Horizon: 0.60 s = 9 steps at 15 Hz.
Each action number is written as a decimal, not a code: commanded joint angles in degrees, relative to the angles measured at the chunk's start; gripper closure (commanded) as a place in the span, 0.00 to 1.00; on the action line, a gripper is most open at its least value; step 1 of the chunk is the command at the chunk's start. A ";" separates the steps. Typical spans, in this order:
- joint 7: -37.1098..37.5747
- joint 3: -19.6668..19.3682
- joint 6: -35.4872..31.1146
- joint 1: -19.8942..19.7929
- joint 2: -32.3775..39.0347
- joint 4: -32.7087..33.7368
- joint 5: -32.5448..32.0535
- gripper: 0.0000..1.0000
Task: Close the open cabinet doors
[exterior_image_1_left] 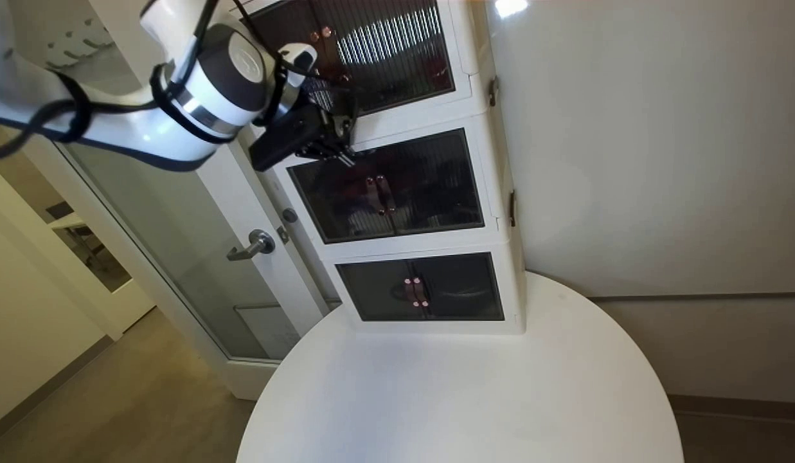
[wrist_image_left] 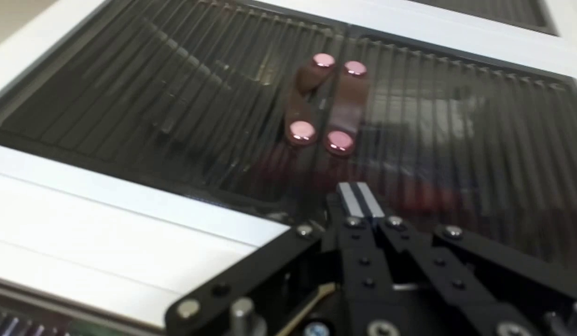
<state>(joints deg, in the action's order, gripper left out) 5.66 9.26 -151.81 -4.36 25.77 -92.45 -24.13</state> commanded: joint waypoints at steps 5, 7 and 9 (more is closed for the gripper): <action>-2.70 -0.51 20.60 7.35 -14.41 -5.20 18.61 1.00; -2.98 -0.51 26.87 8.22 -18.54 -8.28 22.03 1.00; -2.96 -0.50 31.33 8.76 -22.96 -12.41 25.11 0.73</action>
<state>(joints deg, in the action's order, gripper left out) 3.87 9.31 -125.59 3.61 10.14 -97.63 -3.64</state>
